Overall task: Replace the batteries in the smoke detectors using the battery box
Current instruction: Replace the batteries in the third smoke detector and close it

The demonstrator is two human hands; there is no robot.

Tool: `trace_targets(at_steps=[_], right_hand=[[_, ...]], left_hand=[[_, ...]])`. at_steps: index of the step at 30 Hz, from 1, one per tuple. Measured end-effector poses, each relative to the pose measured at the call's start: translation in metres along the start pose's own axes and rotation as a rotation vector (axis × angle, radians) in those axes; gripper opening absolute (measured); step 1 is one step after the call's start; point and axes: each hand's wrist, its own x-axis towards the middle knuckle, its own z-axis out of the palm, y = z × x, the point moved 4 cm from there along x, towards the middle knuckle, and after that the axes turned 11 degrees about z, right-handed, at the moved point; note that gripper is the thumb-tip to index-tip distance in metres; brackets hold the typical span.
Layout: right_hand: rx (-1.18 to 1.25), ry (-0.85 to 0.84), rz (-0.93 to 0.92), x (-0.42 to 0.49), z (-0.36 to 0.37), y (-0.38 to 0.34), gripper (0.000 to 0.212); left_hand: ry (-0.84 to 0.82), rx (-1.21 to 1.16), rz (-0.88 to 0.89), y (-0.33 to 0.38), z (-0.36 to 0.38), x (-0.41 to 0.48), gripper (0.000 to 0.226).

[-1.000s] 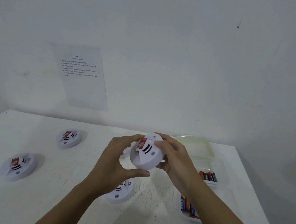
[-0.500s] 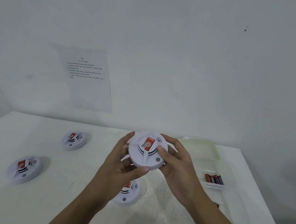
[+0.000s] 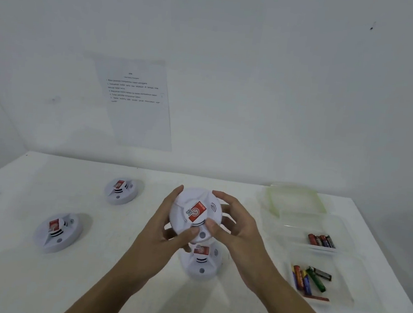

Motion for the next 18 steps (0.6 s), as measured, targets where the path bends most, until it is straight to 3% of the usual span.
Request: trace_targets(at_steps=[4, 18], right_hand=[[-0.040, 0.003, 0.034, 0.005, 0.026, 0.011, 0.048], [0.046, 0.061, 0.064, 0.009, 0.101, 0.056, 0.057]], left_hand=[[-0.086, 0.035, -0.025, -0.003, -0.036, -0.006, 0.077], [-0.115, 0.117, -0.035, -0.037, -0.102, -0.018, 0.072]])
